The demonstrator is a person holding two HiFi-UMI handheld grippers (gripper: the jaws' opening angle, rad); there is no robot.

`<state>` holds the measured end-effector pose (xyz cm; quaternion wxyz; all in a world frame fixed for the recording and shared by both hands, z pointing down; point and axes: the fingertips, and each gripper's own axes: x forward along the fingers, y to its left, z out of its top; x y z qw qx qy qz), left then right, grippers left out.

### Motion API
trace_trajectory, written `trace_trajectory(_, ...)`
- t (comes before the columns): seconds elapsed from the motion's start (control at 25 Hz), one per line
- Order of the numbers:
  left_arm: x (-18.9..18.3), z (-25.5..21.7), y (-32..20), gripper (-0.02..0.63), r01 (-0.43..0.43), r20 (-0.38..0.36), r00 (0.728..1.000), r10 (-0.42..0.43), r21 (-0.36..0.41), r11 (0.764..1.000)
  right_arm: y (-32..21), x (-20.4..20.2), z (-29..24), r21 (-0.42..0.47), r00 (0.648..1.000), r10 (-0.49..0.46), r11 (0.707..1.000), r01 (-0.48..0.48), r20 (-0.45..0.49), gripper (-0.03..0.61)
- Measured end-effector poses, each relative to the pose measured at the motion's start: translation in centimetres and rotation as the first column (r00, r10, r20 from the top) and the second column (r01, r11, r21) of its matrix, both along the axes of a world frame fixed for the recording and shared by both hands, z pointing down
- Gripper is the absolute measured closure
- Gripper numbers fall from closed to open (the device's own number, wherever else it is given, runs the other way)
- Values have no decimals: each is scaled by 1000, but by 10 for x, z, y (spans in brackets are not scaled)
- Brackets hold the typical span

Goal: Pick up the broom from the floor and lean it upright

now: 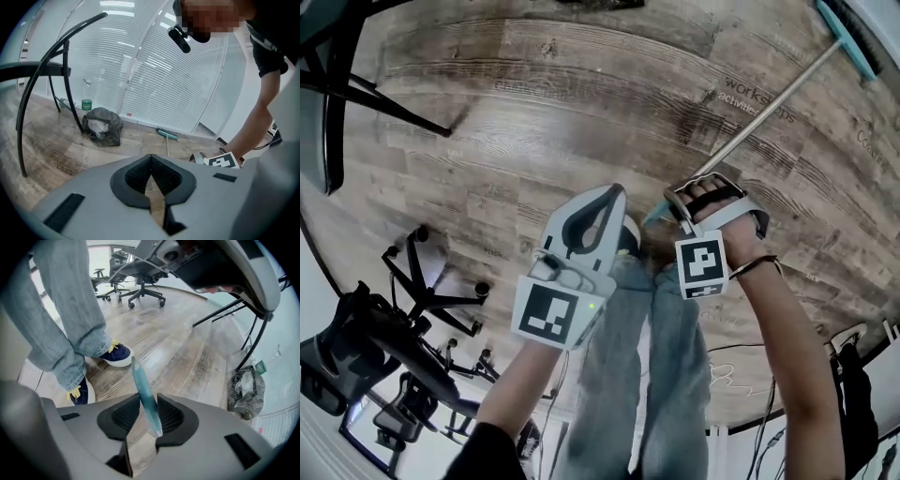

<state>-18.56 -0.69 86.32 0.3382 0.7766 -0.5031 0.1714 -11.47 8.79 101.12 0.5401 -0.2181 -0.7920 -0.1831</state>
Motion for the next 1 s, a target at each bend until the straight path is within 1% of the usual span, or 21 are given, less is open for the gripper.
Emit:
trace_trajectory(0.08, -8, -37, -13, 594, -3, 13, 1000, 3, 25, 1000, -19, -10, -37, 15, 999, 28, 999, -28, 19, 457)
trace_trajectory(0.16, -15, -75, -31, 594, -9, 26, 1000, 7, 68, 998, -43, -18, -74, 30, 998, 60, 998, -61, 38, 457)
trace_trajectory(0.28, -25, -132, -57, 594, -7, 29, 1000, 3, 116, 993, -80, -27, -135, 47, 991, 105, 993, -109, 83, 462)
trace_trajectory(0.4, -38, -188, -79, 594, 0, 34, 999, -5, 143, 990, -113, -37, -203, 48, 977, 158, 985, -167, 144, 468)
trace_trajectory(0.52, -48, -242, -98, 594, 16, 34, 999, -22, 163, 986, -145, -45, -273, 43, 953, 213, 973, -228, 216, 472)
trace_trajectory(0.64, -51, -288, -122, 594, 14, 31, 999, -21, 198, 980, -183, -44, -333, 50, 918, 276, 952, -302, 286, 479)
trace_trajectory(0.76, -51, -326, -152, 594, -4, 53, 999, -10, 259, 966, -227, -39, -379, 70, 875, 332, 923, -378, 352, 482)
trace_trajectory(0.88, -48, -347, -174, 594, -7, 73, 997, -14, 282, 960, -262, -30, -414, 42, 815, 398, 889, -456, 422, 482)
trace_trajectory(1.0, -36, -353, -198, 594, -4, 92, 996, -22, 275, 961, -295, -18, -440, 0, 761, 443, 864, -503, 474, 483)
